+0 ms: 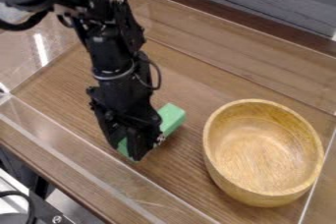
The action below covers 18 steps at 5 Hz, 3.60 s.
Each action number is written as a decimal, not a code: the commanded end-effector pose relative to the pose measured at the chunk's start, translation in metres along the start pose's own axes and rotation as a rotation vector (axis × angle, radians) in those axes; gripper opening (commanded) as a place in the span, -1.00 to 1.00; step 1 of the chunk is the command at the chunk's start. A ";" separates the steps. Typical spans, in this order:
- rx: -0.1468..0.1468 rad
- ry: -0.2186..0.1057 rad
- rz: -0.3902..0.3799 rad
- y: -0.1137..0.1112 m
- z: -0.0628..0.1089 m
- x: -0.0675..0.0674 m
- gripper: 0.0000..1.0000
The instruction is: Put the green block in the brown bowl
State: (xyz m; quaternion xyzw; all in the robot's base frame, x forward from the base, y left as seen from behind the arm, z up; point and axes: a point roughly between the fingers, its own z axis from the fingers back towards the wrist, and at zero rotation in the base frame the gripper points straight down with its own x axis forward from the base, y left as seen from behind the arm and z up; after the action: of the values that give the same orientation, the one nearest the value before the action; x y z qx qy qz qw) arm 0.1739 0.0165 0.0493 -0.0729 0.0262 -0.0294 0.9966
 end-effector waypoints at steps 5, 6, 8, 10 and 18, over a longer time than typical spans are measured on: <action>-0.015 -0.058 0.032 -0.004 0.048 0.007 -1.00; -0.021 -0.061 0.035 -0.007 0.052 0.008 -1.00; -0.027 -0.068 0.037 -0.012 0.054 0.009 -1.00; -0.033 -0.077 0.035 -0.018 0.056 0.010 -1.00; -0.061 -0.100 -0.050 -0.165 0.044 0.027 -1.00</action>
State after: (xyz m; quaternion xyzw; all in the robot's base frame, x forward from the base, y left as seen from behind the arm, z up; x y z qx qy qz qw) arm 0.1857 -0.1383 0.0991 -0.0898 0.0053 -0.0507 0.9946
